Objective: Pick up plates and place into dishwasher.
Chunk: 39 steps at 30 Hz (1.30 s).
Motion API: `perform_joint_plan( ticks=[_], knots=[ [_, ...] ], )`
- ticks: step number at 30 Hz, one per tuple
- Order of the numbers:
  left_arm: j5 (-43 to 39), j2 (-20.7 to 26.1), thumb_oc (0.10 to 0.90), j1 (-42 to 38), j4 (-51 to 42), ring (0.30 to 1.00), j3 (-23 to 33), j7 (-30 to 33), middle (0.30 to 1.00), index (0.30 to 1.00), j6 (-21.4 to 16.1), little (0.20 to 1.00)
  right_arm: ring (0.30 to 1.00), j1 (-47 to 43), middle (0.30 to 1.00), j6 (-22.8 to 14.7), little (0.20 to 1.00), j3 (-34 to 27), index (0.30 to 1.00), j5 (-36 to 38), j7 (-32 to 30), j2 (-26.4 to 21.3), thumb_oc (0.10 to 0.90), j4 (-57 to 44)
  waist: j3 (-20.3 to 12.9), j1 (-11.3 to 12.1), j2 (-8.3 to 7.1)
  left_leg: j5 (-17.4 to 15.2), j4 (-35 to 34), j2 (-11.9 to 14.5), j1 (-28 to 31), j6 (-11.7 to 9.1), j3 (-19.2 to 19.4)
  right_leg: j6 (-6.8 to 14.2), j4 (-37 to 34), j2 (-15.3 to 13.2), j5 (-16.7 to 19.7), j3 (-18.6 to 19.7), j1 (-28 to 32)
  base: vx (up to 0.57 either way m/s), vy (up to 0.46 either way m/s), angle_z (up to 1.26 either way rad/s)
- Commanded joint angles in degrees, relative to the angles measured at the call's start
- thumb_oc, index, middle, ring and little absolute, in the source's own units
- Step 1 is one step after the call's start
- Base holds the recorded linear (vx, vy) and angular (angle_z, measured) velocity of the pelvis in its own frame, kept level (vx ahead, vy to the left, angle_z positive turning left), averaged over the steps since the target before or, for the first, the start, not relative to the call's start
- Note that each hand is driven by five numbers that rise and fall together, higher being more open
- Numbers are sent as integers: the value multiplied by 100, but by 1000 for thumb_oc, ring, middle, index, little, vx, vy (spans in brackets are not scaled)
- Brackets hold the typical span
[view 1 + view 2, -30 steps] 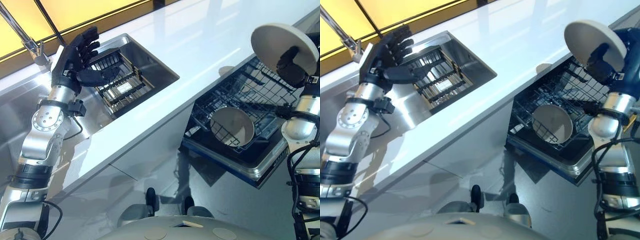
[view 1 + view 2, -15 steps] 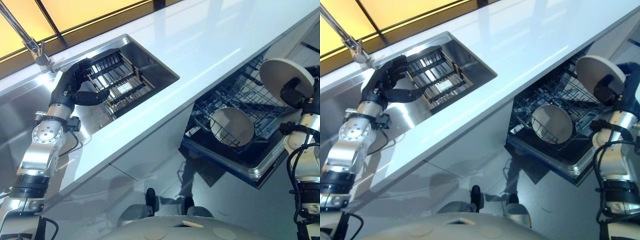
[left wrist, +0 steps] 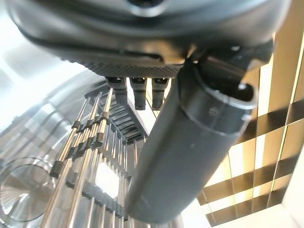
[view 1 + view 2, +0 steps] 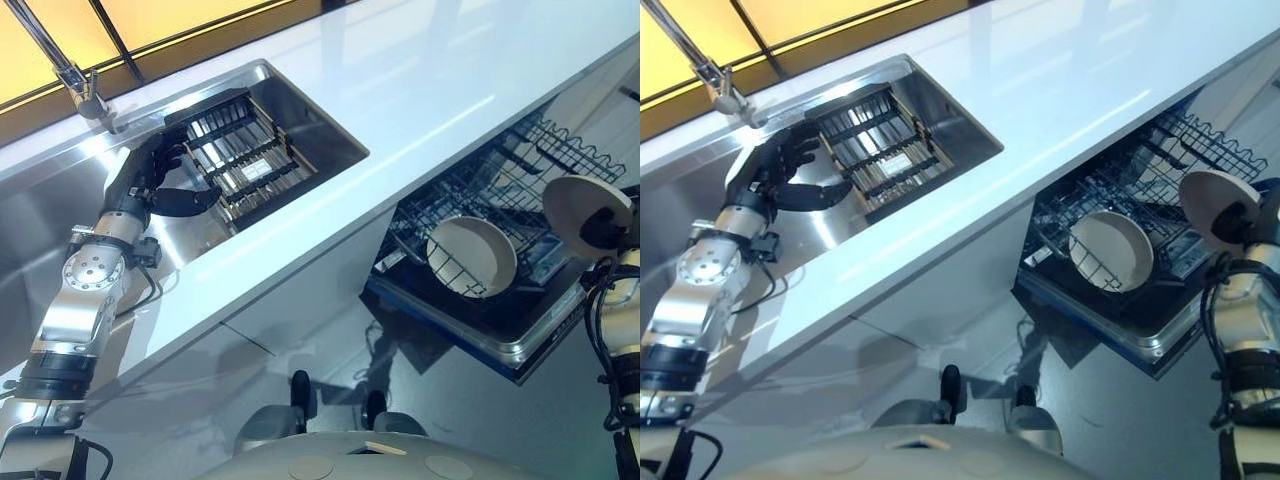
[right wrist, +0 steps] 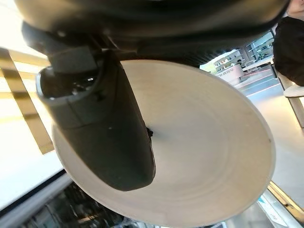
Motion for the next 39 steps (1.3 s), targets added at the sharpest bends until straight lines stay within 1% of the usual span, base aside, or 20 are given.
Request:
perform_joint_plan(
  ticks=[1,6,8,12,13,14,17,19,20,22,23,26,28,30,32,35,36,37,39],
  knots=[
    [-198,584,800,-534,-138,900,171,65,900,900,-715,900,300,-1292,300,-157,200,153,300,-274,-446,-1331,100,88,-69,295,-13,-689,78,-21,273,-35,189,-133,864,403,-266,-83,-577,-72,-127,10],
    [-386,773,800,-650,-103,900,137,41,900,900,-874,900,300,-1902,300,-44,200,496,300,-14,-596,-1737,100,442,204,392,10,-595,131,30,37,-94,97,-206,887,466,-315,-125,-678,-59,-140,10],
    [-441,824,800,-721,-83,900,81,28,900,900,-942,900,300,-2112,300,-53,200,623,300,88,-680,-1840,100,614,326,442,18,-579,247,49,-116,-124,18,-246,979,478,-367,-157,-754,-49,-139,6],
    [-561,852,800,-822,-53,900,-8,126,900,900,-1107,900,300,-2393,300,59,200,854,300,171,-698,-1953,100,685,554,509,32,-519,408,62,-388,-185,-118,-314,1128,491,-452,-235,-897,-45,-102,18],
    [-586,854,800,-830,-51,900,-10,134,900,900,-1118,900,300,-2416,300,83,200,874,300,167,-683,-1958,100,687,568,511,34,-515,417,61,-407,-189,-125,-319,1136,492,-458,-241,-910,-74,-80,8],
    [-642,853,800,-925,-21,900,-45,149,900,900,-1180,900,300,-2558,300,153,200,986,300,238,-661,-1951,100,770,675,538,43,-486,463,64,-532,-218,-139,-341,1146,493,-470,-260,-970,-87,-80,11],
    [-623,871,800,-1100,-14,900,-123,225,900,900,-1254,900,300,-2823,300,322,200,1216,300,378,-631,-1858,100,919,866,569,67,-438,532,79,-763,-263,-159,-373,1152,505,-463,-289,-1119,-123,-83,10],
    [-628,900,800,-1189,-6,900,-127,217,900,900,-1277,900,300,-2956,300,436,200,1314,300,562,-540,-1801,100,1017,976,587,90,-414,571,80,-886,-289,-170,-387,1150,510,-450,-303,-1198,-110,-47,11],
    [-640,905,800,-1242,7,900,-149,231,900,900,-1285,900,300,-3029,300,551,200,1375,300,706,-414,-1742,100,1087,1043,594,106,-399,599,91,-952,-309,-166,-392,1152,505,-439,-309,-1244,-80,-21,11],
    [-641,917,800,-1286,23,900,-165,235,900,900,-1282,900,300,-3096,300,577,200,1456,300,806,-366,-1655,100,1158,1101,595,123,-390,626,103,-994,-321,-156,-399,1164,502,-432,-314,-1279,-50,-8,13],
    [-642,913,800,-1317,-22,900,-178,278,900,900,-1251,900,300,-3157,300,776,200,1526,300,802,-275,-1507,100,1152,1166,598,138,-386,652,102,-1030,-324,-147,-412,1183,507,-430,-308,-1319,-44,-2,10],
    [-633,878,800,-1409,-39,900,-210,304,900,900,-1227,900,300,-3264,300,954,200,1642,300,882,-188,-1272,100,1289,1235,616,157,-383,700,100,-1081,-323,-124,-437,1223,496,-438,-321,-1363,-45,11,1],
    [-573,823,800,-1522,-39,900,-266,315,900,900,-1198,900,300,-3344,300,1158,200,1754,300,899,-51,-1080,100,1466,1274,631,173,-382,725,88,-1114,-321,-118,-451,1285,482,-448,-332,-1423,-52,26,-1],
    [-567,809,800,-1588,-70,900,-299,322,900,900,-1150,900,300,-3397,300,1279,200,1834,300,918,68,-1005,100,1635,1279,635,171,-379,711,79,-1095,-319,-109,-456,1301,474,-451,-340,-1426,-18,12,0],
    [-566,795,800,-1629,-57,900,-318,292,900,900,-1162,900,300,-3430,300,1452,200,1906,300,875,214,-952,100,1769,1275,638,172,-369,684,73,-1064,-319,-101,-457,1304,465,-442,-348,-1422,0,0,0],
    [-555,772,800,-1673,-91,900,-334,271,900,900,-1146,900,300,-3478,300,1606,200,2020,300,675,357,-915,100,1959,1263,637,175,-370,636,59,-998,-313,-92,-457,1299,454,-432,-346,-1404,0,0,0],
    [-555,772,800,-1671,-91,900,-330,270,900,900,-1146,900,300,-3485,300,1607,200,2023,300,669,363,-915,100,1961,1266,635,176,-369,634,59,-995,-313,-91,-457,1299,454,-432,-345,-1402,-27,37,0],
    [-571,780,800,-1681,-109,900,-330,254,900,900,-1145,900,300,-3487,300,1692,200,2126,300,424,484,-941,100,2026,1258,627,178,-360,612,51,-972,-305,-85,-453,1304,450,-415,-325,-1408,-29,39,-1],
    [-562,770,800,-1683,-122,900,-334,254,900,900,-1144,900,300,-3483,300,1717,200,2204,300,202,563,-947,100,2067,1253,614,181,-360,599,44,-949,-299,-85,-449,1305,450,-410,-303,-1400,-26,39,-3]
  ],
)
